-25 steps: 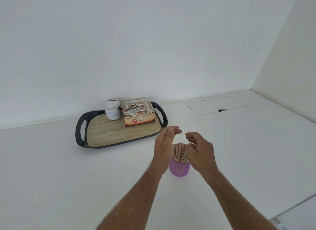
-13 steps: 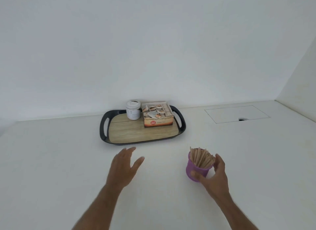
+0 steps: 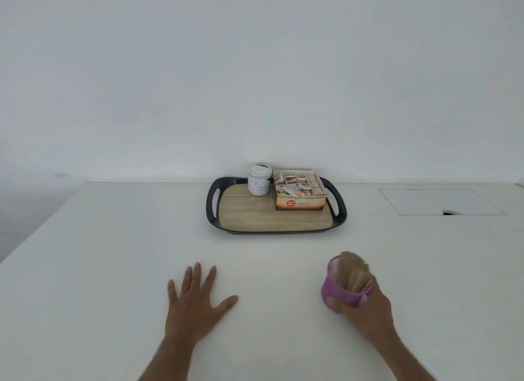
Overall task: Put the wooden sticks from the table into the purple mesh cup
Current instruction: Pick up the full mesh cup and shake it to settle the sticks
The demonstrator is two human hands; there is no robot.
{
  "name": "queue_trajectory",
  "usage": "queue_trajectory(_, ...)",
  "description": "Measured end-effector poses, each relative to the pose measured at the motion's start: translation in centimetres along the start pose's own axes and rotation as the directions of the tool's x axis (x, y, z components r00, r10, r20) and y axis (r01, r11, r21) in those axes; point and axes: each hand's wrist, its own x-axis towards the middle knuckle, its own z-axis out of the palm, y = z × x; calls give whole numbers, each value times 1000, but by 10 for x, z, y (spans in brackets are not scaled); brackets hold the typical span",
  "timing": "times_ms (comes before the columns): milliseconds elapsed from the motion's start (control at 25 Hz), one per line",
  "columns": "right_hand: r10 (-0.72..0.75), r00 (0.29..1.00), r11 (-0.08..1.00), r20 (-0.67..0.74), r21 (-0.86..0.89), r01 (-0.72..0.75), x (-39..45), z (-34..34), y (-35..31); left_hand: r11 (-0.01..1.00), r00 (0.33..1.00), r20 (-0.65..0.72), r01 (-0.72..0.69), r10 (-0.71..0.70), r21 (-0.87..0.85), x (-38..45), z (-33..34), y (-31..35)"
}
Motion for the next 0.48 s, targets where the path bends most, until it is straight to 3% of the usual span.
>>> queue_trajectory(40,-1,1000,1000,12,16,1,-1,1,0,1000,1000,-1,-1,1,0,0,0,0)
queue_trajectory(160,93,979,992,-181,103,-75,4,-4,-5,1000,1000,4,4,-4,4,0,1,-1)
queue_trajectory(280,27,996,999,-82,22,-26,3,-6,-2,1000,1000,1,10,-10,1,0,3,-1)
queue_trajectory(400,102,975,992,-196,98,-84,4,-9,-4,1000,1000,3,8,-8,0,1,3,-1)
queue_trajectory(480,82,979,994,-184,84,-67,6,-10,-7,1000,1000,3,7,-7,1,1,3,-1)
